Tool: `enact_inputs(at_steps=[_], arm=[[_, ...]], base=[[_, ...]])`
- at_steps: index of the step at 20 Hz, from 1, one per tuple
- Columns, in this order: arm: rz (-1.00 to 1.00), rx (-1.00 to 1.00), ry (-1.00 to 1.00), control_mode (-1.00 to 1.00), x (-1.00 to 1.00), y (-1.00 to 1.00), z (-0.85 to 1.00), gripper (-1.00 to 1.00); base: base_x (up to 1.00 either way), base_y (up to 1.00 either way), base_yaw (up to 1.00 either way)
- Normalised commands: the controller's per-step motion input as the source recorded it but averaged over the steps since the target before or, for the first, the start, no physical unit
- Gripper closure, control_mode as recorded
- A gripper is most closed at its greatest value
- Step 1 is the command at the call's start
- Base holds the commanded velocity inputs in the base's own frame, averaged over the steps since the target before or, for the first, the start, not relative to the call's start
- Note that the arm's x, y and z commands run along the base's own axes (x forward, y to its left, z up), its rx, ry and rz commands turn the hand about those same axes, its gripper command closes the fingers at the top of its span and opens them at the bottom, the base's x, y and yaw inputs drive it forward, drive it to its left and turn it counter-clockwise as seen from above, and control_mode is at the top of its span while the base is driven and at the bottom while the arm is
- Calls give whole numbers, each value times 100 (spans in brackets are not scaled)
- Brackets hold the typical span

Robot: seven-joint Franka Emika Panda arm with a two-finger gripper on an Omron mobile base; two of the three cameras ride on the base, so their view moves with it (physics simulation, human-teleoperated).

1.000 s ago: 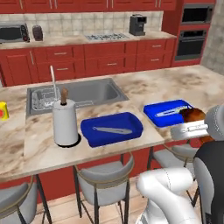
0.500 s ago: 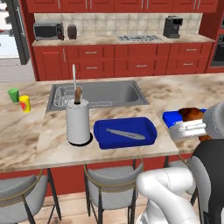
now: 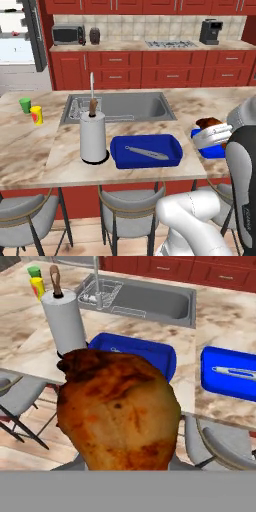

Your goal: Gather the bell pepper and cucumber from the fridge and place them on a tray on the dining counter. Then gather the chicken drumstick and steak from the fridge and place them on the other tray.

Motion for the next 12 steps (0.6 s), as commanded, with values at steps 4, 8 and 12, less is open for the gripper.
enact_inputs(at_steps=[4, 8, 12], arm=[[25, 2, 13, -100, 94, -8, -46, 100], [22, 0, 9, -100, 73, 3, -59, 100], [15, 0, 11, -100, 50, 12, -62, 100]], base=[[0, 0, 0], [0, 0, 0], [0, 0, 0]])
